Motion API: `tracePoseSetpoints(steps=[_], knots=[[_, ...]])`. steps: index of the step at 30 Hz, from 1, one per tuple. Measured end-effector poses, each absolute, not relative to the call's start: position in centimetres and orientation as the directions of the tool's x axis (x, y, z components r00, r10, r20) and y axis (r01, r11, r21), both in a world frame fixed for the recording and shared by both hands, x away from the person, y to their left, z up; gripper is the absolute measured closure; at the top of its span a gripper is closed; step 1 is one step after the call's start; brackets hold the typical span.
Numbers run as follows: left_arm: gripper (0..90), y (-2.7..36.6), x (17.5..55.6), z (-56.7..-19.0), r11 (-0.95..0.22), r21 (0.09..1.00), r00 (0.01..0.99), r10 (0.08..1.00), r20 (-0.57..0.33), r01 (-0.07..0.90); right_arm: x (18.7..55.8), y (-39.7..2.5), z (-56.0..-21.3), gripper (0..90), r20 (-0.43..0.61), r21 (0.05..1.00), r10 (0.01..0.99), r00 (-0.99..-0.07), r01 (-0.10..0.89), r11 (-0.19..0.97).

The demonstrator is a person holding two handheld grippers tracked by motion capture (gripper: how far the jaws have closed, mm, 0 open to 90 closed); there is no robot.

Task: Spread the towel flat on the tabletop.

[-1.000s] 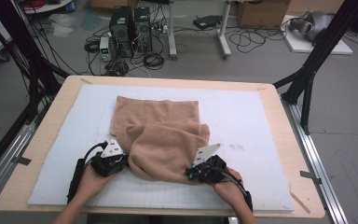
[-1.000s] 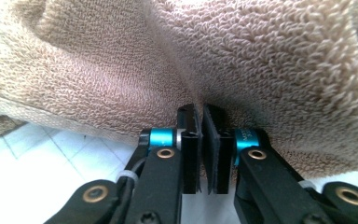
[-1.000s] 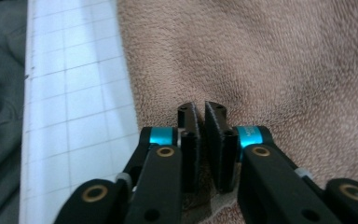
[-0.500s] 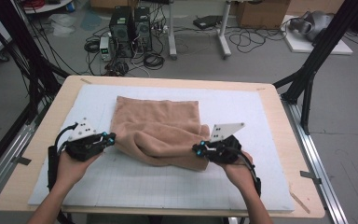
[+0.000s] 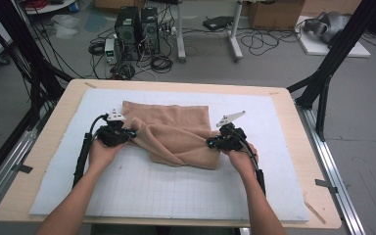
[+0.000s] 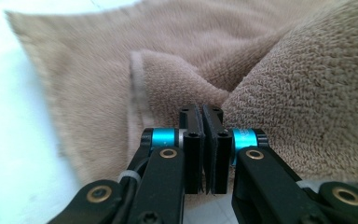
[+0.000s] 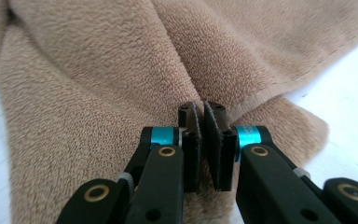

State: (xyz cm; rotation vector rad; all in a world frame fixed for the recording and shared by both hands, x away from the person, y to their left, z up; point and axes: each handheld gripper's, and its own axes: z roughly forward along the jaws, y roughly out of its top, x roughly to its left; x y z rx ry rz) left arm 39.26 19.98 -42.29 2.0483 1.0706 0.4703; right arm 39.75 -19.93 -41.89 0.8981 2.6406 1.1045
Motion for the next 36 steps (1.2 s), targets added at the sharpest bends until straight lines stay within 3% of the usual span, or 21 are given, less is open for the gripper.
tracePoseSetpoints(steps=[7,14,20,26,31,36], knots=[[70.7,21.9,37.2,-40.2,-0.344,0.799,0.606,0.795,-0.033,0.494,38.2,-20.8,-40.0,77.5,0.067,0.732,0.578,-0.814,0.433,0.526],[63.2,23.3,33.7,-38.7,-0.341,0.829,0.639,0.769,-0.025,0.444,34.7,-21.9,-37.6,73.2,0.021,0.79,0.541,-0.841,0.346,0.506],[58.7,21.6,31.7,-39.9,-0.358,0.831,0.713,0.699,-0.063,0.425,31.9,-20.6,-38.0,66.4,-0.002,0.787,0.469,-0.883,0.288,0.545],[51.7,18.5,32.6,-41.5,-0.363,0.823,0.747,0.656,-0.107,0.437,31.0,-18.5,-40.5,58.7,0.006,0.745,0.43,-0.903,0.291,0.6],[52.0,16.2,34.3,-42.8,-0.355,0.813,0.716,0.69,-0.105,0.461,32.4,-17.1,-42.8,53.6,0.002,0.701,0.458,-0.889,0.327,0.633],[63.1,15.0,35.2,-44.0,-0.307,0.815,0.678,0.723,-0.136,0.491,33.3,-16.0,-43.4,62.2,-0.006,0.692,0.465,-0.885,0.332,0.641]])
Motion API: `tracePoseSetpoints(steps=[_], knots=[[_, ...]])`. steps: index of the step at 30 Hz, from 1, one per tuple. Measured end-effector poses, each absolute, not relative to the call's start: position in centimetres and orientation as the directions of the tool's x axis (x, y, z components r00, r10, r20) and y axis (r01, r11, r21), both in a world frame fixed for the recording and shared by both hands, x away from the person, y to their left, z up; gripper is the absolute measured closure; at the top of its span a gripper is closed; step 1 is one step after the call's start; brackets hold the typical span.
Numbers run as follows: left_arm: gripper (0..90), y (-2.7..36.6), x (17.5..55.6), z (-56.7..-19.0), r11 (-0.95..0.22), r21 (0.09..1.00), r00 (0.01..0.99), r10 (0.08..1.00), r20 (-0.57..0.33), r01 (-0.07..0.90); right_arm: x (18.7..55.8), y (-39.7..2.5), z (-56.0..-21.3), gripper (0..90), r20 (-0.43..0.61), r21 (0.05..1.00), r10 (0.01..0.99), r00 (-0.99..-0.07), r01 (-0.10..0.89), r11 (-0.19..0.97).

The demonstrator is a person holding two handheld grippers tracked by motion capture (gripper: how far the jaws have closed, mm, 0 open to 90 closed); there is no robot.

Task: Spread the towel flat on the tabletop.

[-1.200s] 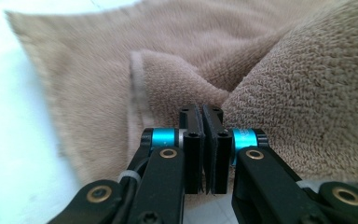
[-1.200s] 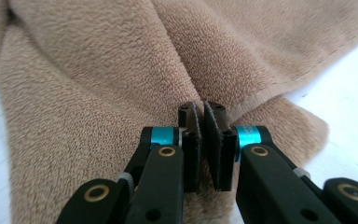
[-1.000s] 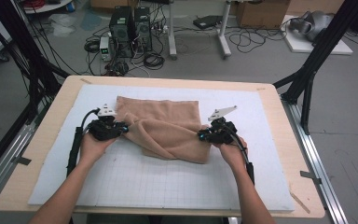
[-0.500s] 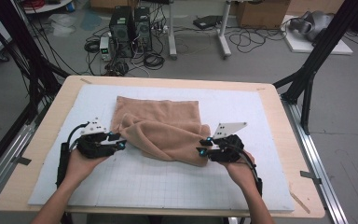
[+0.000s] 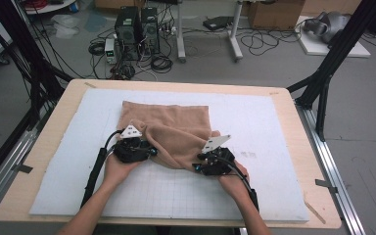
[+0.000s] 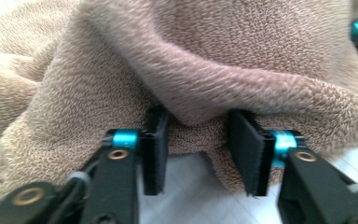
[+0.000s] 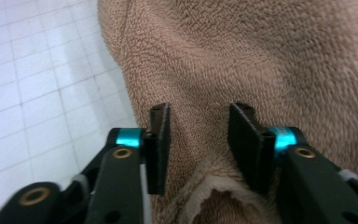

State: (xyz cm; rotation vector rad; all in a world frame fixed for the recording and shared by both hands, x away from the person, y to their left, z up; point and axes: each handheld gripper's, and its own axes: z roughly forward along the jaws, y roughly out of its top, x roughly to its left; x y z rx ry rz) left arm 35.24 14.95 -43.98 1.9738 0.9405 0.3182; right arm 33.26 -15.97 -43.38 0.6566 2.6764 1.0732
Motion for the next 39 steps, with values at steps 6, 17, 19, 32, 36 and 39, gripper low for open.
tracePoseSetpoints(steps=[6,17,19,32,36,39], knots=[[81.8,14.7,34.8,-43.5,-0.346,0.82,0.687,0.723,-0.076,0.455,33.5,-15.7,-43.5,84.3,-0.003,0.692,0.448,-0.894,0.322,0.646],[84.8,19.0,32.3,-38.8,-0.317,0.875,0.695,0.718,-0.03,0.365,32.6,-18.3,-39.6,85.4,-0.017,0.763,0.448,-0.894,0.278,0.584],[84.8,19.5,31.8,-37.9,-0.303,0.887,0.695,0.719,-0.028,0.349,32.4,-18.4,-38.4,85.5,-0.034,0.773,0.444,-0.895,0.259,0.579],[85.0,23.6,29.4,-31.0,-0.257,0.938,0.67,0.742,0.038,0.232,31.9,-20.0,-31.4,85.6,-0.111,0.825,0.445,-0.889,0.167,0.54],[85.0,24.0,30.0,-30.3,-0.263,0.937,0.662,0.748,0.047,0.232,32.5,-19.9,-30.0,85.6,-0.12,0.827,0.445,-0.888,0.158,0.54],[84.9,23.6,32.4,-31.9,-0.331,0.892,0.649,0.759,0.059,0.306,34.0,-19.4,-30.3,85.5,-0.118,0.802,0.463,-0.879,0.191,0.566]])
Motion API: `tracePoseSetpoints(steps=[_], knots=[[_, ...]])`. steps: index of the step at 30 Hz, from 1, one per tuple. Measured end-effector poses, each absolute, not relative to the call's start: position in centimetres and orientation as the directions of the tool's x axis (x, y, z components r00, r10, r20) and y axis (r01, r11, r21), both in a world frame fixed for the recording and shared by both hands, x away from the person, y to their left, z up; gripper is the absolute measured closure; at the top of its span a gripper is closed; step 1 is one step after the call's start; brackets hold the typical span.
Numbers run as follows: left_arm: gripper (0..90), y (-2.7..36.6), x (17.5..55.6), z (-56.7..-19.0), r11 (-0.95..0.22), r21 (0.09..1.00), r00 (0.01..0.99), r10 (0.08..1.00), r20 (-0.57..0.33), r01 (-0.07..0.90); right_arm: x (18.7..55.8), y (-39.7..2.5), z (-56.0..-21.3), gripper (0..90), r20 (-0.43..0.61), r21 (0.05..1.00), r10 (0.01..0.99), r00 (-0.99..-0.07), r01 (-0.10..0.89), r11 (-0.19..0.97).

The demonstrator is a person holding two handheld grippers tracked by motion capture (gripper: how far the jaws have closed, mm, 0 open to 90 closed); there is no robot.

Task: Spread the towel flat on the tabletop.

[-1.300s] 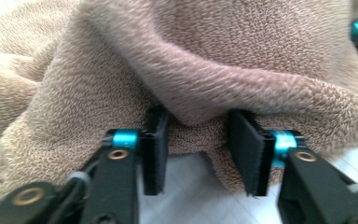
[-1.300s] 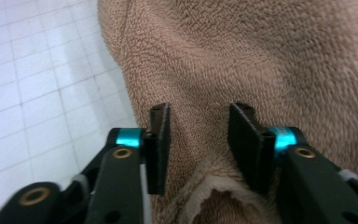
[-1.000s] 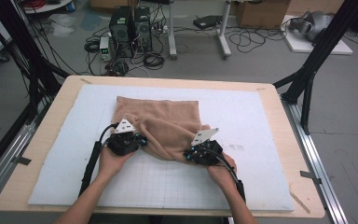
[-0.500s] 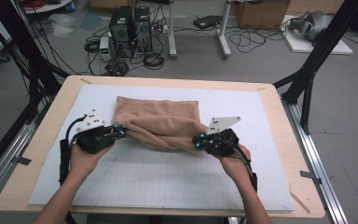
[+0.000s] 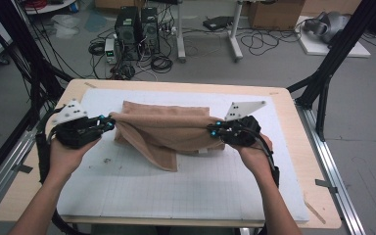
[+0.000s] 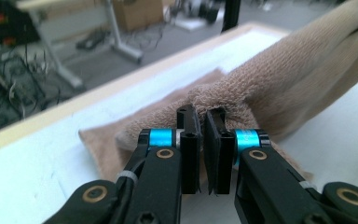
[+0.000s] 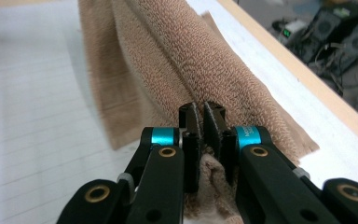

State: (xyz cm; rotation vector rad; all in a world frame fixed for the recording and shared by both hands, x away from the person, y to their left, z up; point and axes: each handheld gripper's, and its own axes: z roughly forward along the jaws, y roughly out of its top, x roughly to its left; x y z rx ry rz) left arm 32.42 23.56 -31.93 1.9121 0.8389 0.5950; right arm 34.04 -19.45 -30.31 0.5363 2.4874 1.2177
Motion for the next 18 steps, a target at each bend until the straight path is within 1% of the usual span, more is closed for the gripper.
tracePoseSetpoints(steps=[1,2,6,7,10,12,14,16,18], knots=[[84.8,23.4,33.3,-32.7,-0.341,0.876,0.652,0.757,0.042,0.34,34.7,-19.3,-30.7,85.5,-0.118,0.788,0.468,-0.876,0.204,0.581],[84.9,23.2,34.1,-33.7,-0.357,0.861,0.647,0.761,0.044,0.362,35.4,-19.1,-31.3,85.4,-0.117,0.772,0.479,-0.87,0.224,0.595],[84.7,22.5,37.0,-37.6,-0.375,0.797,0.628,0.778,-0.007,0.473,38.4,-18.7,-34.6,85.2,-0.039,0.725,0.519,-0.854,0.333,0.603],[84.6,22.3,37.5,-38.5,-0.371,0.785,0.627,0.779,-0.029,0.497,39.0,-18.6,-35.6,85.2,-0.021,0.716,0.526,-0.851,0.354,0.601],[84.2,21.8,38.6,-40.4,-0.396,0.742,0.625,0.78,-0.038,0.541,40.3,-18.6,-38.2,85.0,0.03,0.689,0.554,-0.832,0.419,0.591],[83.4,21.4,39.0,-41.0,-0.412,0.726,0.627,0.778,-0.034,0.55,40.8,-18.7,-39.7,84.8,0.056,0.678,0.564,-0.824,0.446,0.584],[81.1,21.3,38.9,-40.9,-0.408,0.733,0.627,0.778,-0.033,0.545,41.0,-18.8,-40.6,84.0,0.088,0.676,0.575,-0.814,0.472,0.565],[75.6,21.5,38.6,-40.5,-0.397,0.742,0.628,0.777,-0.042,0.54,41.0,-18.9,-40.8,80.5,0.09,0.687,0.577,-0.812,0.47,0.554],[69.1,22.1,38.1,-39.7,-0.372,0.758,0.624,0.779,-0.058,0.535,40.7,-19.2,-40.1,75.8,0.089,0.71,0.576,-0.813,0.457,0.535]])
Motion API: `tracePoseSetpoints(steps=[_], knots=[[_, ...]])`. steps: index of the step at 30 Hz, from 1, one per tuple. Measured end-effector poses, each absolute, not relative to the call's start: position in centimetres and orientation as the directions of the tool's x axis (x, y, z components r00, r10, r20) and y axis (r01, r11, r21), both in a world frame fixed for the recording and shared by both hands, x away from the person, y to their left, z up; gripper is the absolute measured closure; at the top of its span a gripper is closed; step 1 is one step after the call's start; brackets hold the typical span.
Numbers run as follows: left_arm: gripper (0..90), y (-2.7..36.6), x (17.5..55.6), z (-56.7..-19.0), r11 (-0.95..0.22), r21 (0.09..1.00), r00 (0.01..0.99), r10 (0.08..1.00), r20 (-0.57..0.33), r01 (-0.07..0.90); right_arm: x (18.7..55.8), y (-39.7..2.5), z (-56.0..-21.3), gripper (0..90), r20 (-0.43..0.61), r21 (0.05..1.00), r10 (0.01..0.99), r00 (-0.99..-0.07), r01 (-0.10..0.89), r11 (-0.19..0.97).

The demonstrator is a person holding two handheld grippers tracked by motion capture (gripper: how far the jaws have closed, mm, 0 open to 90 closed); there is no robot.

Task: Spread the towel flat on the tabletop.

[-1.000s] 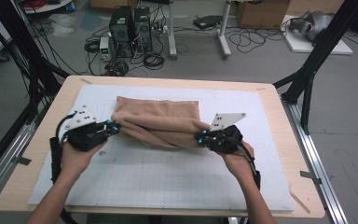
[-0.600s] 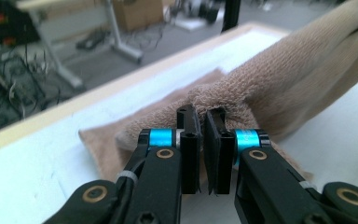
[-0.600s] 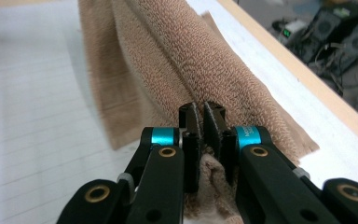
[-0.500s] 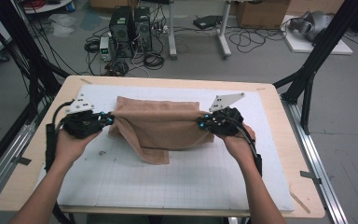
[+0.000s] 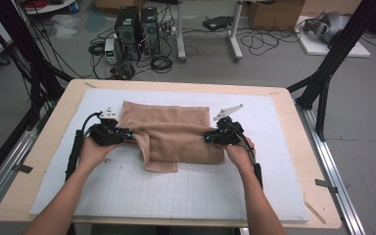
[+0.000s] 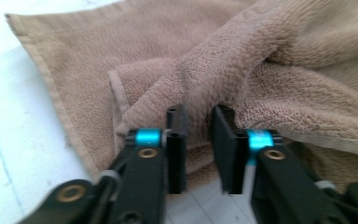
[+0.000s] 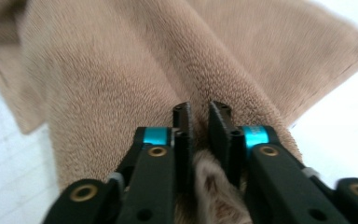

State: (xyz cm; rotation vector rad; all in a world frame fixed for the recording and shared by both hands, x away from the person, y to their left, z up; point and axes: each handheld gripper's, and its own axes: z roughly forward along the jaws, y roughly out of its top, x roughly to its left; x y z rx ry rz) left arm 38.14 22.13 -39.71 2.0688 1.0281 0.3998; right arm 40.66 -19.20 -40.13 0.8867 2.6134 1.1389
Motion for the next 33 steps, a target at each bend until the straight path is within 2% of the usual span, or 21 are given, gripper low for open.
tracePoseSetpoints(steps=[4,8,11,16,23,26,29,33], knots=[[60.2,23.1,36.6,-37.9,-0.329,0.798,0.628,0.775,-0.078,0.505,39.4,-20.0,-38.3,69.8,0.07,0.765,0.574,-0.816,0.413,0.494],[55.9,23.0,34.8,-36.6,-0.336,0.817,0.651,0.757,-0.062,0.468,37.7,-20.5,-36.7,67.8,0.06,0.797,0.547,-0.835,0.37,0.477],[53.2,22.2,33.5,-36.1,-0.346,0.828,0.681,0.73,-0.058,0.441,36.1,-20.2,-36.3,65.6,0.031,0.789,0.501,-0.865,0.329,0.519],[52.1,19.3,32.1,-37.5,-0.394,0.817,0.738,0.672,-0.056,0.421,34.2,-19.9,-37.6,62.7,-0.002,0.772,0.47,-0.883,0.297,0.562],[50.8,16.4,32.5,-41.5,-0.497,0.733,0.764,0.644,-0.046,0.464,33.9,-19.7,-41.3,59.4,0.029,0.722,0.461,-0.887,0.338,0.604],[55.0,16.0,32.7,-42.8,-0.536,0.702,0.759,0.651,-0.01,0.469,34.1,-19.5,-42.1,58.8,0.027,0.709,0.465,-0.885,0.345,0.615],[66.4,16.0,32.6,-42.8,-0.556,0.704,0.755,0.654,0.042,0.442,34.4,-19.2,-42.5,59.4,0.026,0.702,0.471,-0.882,0.352,0.619],[78.9,16.4,32.6,-42.7,-0.543,0.711,0.757,0.653,0.024,0.446,34.4,-19.0,-42.8,68.0,-0.013,0.698,0.477,-0.879,0.334,0.633]])
